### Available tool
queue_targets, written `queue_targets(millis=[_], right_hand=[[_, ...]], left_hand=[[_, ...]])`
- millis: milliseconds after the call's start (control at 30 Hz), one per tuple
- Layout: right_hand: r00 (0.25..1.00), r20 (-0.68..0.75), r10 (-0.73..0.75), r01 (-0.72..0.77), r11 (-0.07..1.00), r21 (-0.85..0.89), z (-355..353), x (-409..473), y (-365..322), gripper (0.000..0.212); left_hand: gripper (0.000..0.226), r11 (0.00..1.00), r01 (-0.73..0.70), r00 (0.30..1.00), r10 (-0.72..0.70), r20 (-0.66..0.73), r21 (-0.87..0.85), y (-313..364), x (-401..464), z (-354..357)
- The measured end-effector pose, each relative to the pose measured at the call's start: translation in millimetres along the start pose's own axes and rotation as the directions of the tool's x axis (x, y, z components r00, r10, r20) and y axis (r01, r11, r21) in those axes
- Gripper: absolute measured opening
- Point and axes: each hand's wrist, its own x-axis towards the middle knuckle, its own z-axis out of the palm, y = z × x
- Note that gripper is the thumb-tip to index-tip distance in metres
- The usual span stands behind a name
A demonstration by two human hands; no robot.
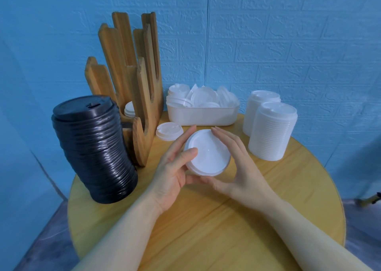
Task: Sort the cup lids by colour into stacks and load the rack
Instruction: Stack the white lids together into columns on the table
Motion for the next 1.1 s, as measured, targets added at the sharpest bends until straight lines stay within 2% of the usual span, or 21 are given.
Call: queue_targets(millis=[200,333,467,533,667,767,900,1033,1100], right_hand=[[1.000,0.016,0.018,-0.018,1.000,-0.022,-2,0,1,0.085],[0.999,0.001,0.033,-0.032,0.989,-0.142,-3,-1,3,0.085],[0.975,-0.153,0.161,-0.194,0.952,-0.237,-10,-1,11,0.078],[0.957,-0.191,0.217,-0.269,0.911,-0.314,-14,-2,20,0.082],[0.938,-0.096,0.334,-0.346,0.872,-0.347,-18,-6,37,0.095],[0.931,-0.074,0.356,-0.358,0.863,-0.356,-19,-7,41,0.092],[0.949,-0.065,0.308,-0.309,0.875,-0.372,-10,3,47,0.074],[0.958,-0.088,0.271,-0.280,0.837,-0.471,-3,11,52,0.020],[0.972,-0.126,0.198,-0.235,0.833,-0.501,-2,9,53,0.011]], left_hand=[[0.051,1.000,-0.005,1.000,0.005,-0.012,-0.004,1,1,0],[0.050,1.000,-0.020,0.998,0.021,-0.056,0.014,0,1,0],[0.056,0.998,-0.061,0.978,0.064,-0.198,0.024,2,5,-5],[0.060,0.997,-0.077,0.962,0.079,-0.260,0.018,3,7,-8],[0.055,0.996,-0.092,0.941,0.082,-0.329,-0.015,4,7,-8],[0.048,0.996,-0.088,0.936,0.076,-0.343,-0.019,6,6,-5],[0.037,0.995,-0.095,0.915,0.084,-0.396,-0.008,3,8,-7],[0.035,0.996,-0.084,0.902,0.073,-0.425,-0.006,3,10,-10],[0.035,0.997,-0.075,0.901,0.064,-0.429,-0.010,3,9,-10]])
